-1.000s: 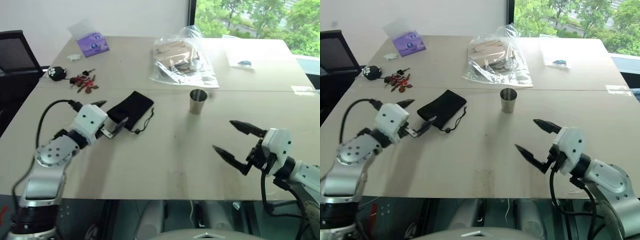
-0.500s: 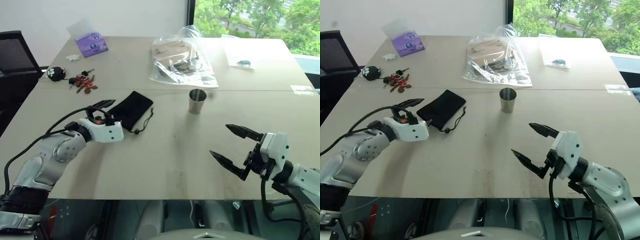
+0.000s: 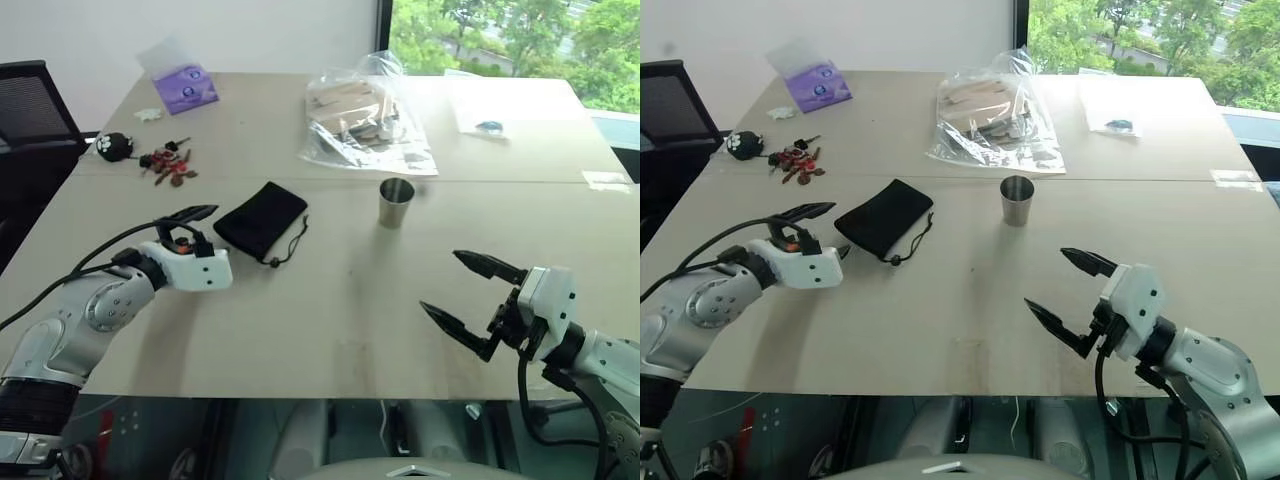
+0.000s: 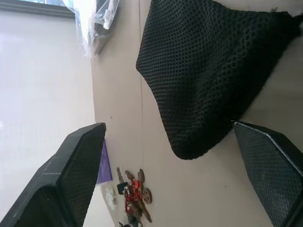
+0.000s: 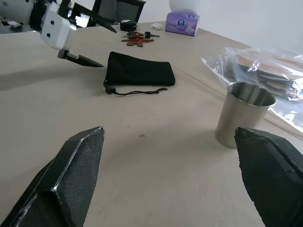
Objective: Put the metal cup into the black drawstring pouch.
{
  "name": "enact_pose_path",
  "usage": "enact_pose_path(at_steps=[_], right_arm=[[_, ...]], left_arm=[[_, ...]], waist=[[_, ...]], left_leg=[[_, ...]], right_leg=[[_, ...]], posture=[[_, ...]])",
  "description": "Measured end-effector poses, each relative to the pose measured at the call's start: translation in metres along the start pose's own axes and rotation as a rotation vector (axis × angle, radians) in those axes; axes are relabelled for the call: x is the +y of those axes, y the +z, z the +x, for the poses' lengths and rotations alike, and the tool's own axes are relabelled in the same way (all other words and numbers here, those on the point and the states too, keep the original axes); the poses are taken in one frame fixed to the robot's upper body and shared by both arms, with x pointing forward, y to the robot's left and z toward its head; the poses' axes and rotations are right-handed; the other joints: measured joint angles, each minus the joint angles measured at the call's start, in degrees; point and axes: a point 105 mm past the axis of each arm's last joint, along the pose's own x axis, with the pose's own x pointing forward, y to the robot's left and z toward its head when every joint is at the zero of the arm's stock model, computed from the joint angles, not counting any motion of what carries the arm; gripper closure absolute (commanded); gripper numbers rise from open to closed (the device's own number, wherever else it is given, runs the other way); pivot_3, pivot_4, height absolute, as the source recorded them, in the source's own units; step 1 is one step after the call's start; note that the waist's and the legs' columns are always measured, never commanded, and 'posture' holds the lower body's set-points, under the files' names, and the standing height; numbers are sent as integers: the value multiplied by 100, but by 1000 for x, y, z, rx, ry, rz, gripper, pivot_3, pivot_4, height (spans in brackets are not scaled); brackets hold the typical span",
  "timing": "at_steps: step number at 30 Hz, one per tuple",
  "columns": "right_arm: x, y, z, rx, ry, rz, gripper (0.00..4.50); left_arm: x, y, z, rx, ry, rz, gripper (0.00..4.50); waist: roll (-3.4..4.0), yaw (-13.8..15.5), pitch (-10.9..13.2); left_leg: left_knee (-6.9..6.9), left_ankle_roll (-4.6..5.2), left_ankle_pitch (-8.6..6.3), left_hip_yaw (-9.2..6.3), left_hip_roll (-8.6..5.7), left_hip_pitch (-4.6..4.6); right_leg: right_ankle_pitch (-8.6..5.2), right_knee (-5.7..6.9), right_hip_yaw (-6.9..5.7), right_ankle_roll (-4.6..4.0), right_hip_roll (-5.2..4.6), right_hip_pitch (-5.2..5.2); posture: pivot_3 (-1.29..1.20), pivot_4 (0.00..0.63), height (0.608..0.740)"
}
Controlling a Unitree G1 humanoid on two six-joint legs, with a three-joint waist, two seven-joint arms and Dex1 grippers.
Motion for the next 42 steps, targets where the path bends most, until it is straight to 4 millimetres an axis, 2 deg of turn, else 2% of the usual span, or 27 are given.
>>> enact_pose_path(at_steps=[4, 10, 11, 12, 14, 16, 17, 18, 20, 23, 26, 27, 29, 32, 36, 39, 42], right_arm=[[2, 0, 2, -3, 8, 2, 36], [1, -3, 0, 8, -11, 3, 36], [2, -3, 0, 11, -16, 3, 0], [2, -3, -1, 14, -19, 3, 0], [2, -3, -1, 17, -31, -3, 0], [0, -3, -1, 23, -45, -10, 0], [0, -4, -1, 24, -48, -10, 0], [-1, -4, -1, 26, -58, -10, 0], [-6, -4, 0, 31, -100, -25, 0], [-16, -4, 3, 51, -157, -52, 0], [-30, -11, 7, 155, -227, -63, 0], [-39, -15, 7, 232, -257, -90, 0], [-47, -14, 8, 291, -275, -109, 0], [-58, 0, 25, 287, -248, -67, 0], [-83, 16, 48, 274, -272, 17, 0], [-104, 36, 61, 354, -286, -43, 0], [-124, 54, 73, 359, -327, 10, 0]], left_arm=[[-2, -2, 3, 13, -4, 17, 26], [5, 6, 24, -2, 31, 28, 26], [4, 8, 28, -6, 26, 32, 550], [3, 11, 30, -13, 24, 35, 779], [1, 15, 34, -30, 13, 35, 1647], [-1, 16, 34, -32, 1, 34, 2767], [-1, 16, 34, -32, -3, 34, 3057], [-1, 16, 35, -35, -11, 26, 3657], [-1, 18, 38, -49, -37, -47, 4427], [-8, 22, 42, -45, -105, -217, 4427], [-18, 34, 49, -30, -223, -540, 4427], [-17, 41, 51, -32, -270, -676, 4427], [-10, 48, 52, -38, -305, -809, 4427], [11, 68, 57, -64, -334, -1050, 4427], [2, 79, 61, -17, -403, -1345, 4427], [5, 92, 65, -19, -449, -1523, 4427], [13, 92, 65, -2, -437, -1581, 4427]], waist=[[0, -6, 0], [-2, -2, -1], [-2, -6, -1], [-2, -15, -1], [-2, -25, -1], [-2, -29, -1], [-2, -24, -1], [-2, -15, -1], [-2, -5, -2], [-2, -8, -2], [-2, -15, -1], [-1, -16, -1], [-2, -15, -1], [-2, -45, -1], [-1, -122, -1], [1, -142, 1], [0, -161, 1]], left_leg=[[0, 0, 0, -1, 0, 0], [4, 0, 0, -2, -3, -2], [4, 0, 0, -2, -3, -1], [4, 0, 0, -1, -2, -1], [4, 0, 0, -1, 0, -1], [4, 0, 0, -1, 0, -1], [4, 0, 0, -1, 0, -1], [4, 0, 0, -1, 0, -1], [6, 0, 0, -1, -1, -1], [10, 0, 0, 0, -2, -1], [19, -1, 1, -4, -1, -5], [21, -1, 1, -5, -2, -6], [26, -2, 1, -12, -2, -8], [35, -1, 1, -14, -3, -8], [43, -1, 1, -12, -3, -12], [60, -2, 1, -28, -3, -38], [69, -14, 8, -47, -3, -60]], right_leg=[[0, 3, -1, 0, 3, 0], [0, 5, -3, 1, 3, 1], [0, 5, -2, 1, 4, 0], [0, 6, -1, 1, 5, 0], [1, 6, -1, 1, 5, -1], [1, 7, 0, 1, 5, -1], [1, 6, -1, 1, 5, -1], [1, 7, -1, 1, 4, -1], [1, 7, -1, 1, 4, 0], [1, 9, -1, 1, 4, 1], [0, 14, -5, 0, 7, 1], [0, 16, -5, 1, 8, 0], [0, 16, -9, 0, 13, 1], [1, 18, -7, 1, 17, 4], [1, 19, -3, 1, 16, 1], [1, 22, -16, 0, 14, -16], [2, 20, -30, 0, 12, -26]], posture=[[0, 150, 740], [0, 150, 740], [0, 150, 740], [0, 150, 740], [0, 150, 740], [0, 150, 740], [0, 150, 740], [0, 150, 740], [0, 150, 740], [0, 150, 740], [0, 150, 740], [0, 150, 740], [0, 150, 740], [0, 150, 740], [0, 150, 740], [0, 150, 740], [0, 150, 740]])
